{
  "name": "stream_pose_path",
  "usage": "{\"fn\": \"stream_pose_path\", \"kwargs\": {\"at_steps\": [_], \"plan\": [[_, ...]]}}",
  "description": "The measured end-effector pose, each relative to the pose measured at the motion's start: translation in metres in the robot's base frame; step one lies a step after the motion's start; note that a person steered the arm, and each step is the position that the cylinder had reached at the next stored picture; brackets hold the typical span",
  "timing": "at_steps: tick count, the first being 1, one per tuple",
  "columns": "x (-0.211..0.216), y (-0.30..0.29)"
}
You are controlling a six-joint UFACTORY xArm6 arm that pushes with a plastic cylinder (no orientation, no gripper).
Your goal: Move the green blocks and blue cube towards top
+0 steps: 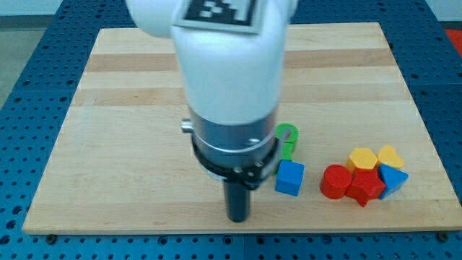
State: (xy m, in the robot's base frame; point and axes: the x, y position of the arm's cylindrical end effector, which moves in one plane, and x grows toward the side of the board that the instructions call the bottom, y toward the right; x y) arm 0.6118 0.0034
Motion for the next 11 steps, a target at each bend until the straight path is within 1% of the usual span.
{"fn": "stream_pose_path", "kwargs": {"at_steps": [1, 3, 4, 5, 6, 7, 9, 10, 11], "plan": [[0.003, 0.029], [0.003, 0.030], [0.001, 0.052], [-0.018, 0.069], [-0.061, 0.060], [-0.095, 0.033], [-0.095, 0.026], [-0.127, 0.005], [-0.131, -0.003]]}}
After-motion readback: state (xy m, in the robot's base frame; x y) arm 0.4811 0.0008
